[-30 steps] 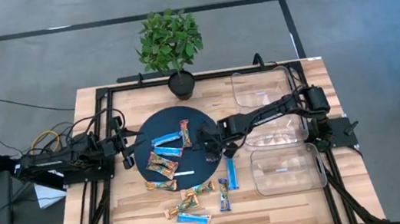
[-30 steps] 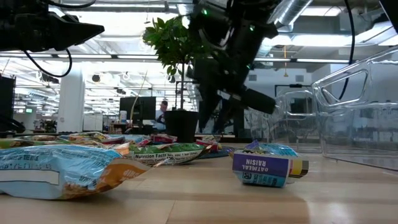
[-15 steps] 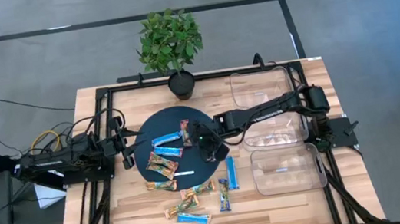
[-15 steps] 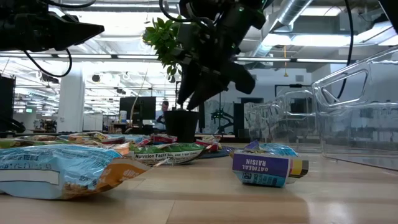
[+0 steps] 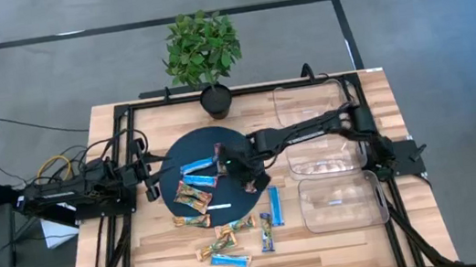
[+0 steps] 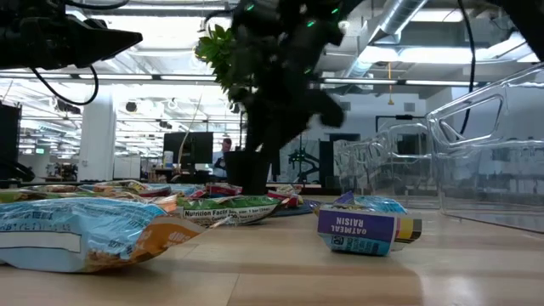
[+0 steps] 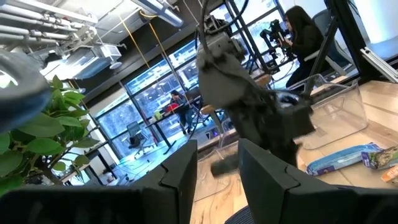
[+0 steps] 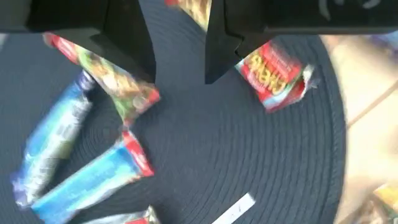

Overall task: Pick and place Granola Bars by type
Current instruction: Put the red granola bar into the top transparent bin

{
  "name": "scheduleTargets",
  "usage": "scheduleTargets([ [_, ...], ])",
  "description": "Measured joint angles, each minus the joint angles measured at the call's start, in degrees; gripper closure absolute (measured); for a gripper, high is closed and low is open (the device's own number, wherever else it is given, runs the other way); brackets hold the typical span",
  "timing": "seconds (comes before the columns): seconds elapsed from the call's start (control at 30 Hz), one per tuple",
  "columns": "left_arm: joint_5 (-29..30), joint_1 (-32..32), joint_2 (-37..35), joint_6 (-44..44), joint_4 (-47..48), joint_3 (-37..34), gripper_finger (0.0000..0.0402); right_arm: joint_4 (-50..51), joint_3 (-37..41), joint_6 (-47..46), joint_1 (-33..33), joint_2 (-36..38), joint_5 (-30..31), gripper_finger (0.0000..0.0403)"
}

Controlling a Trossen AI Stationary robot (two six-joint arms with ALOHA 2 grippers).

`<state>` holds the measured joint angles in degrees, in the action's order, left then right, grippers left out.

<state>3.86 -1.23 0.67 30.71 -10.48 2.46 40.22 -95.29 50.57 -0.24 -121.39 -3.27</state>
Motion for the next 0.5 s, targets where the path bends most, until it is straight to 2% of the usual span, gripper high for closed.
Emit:
scheduleTargets([
  [0.07, -0.03, 0.0, 0.19, 0.01, 0.0, 0.0, 0.029, 7.29, -2.37, -0.59, 0.36, -2.13, 1.57, 0.0271],
  [0.2, 0.0, -0.02, 0.57, 0.17, 0.37, -0.01, 0.029, 13.92, -7.06, -2.69, 1.15, -5.36, 4.22, 0.0271],
  [0.5, 0.0, -0.02, 1.2, 0.17, 0.38, 0.0, 0.029, 17.93, -9.49, -1.76, 2.13, -4.63, 4.73, 0.0268],
])
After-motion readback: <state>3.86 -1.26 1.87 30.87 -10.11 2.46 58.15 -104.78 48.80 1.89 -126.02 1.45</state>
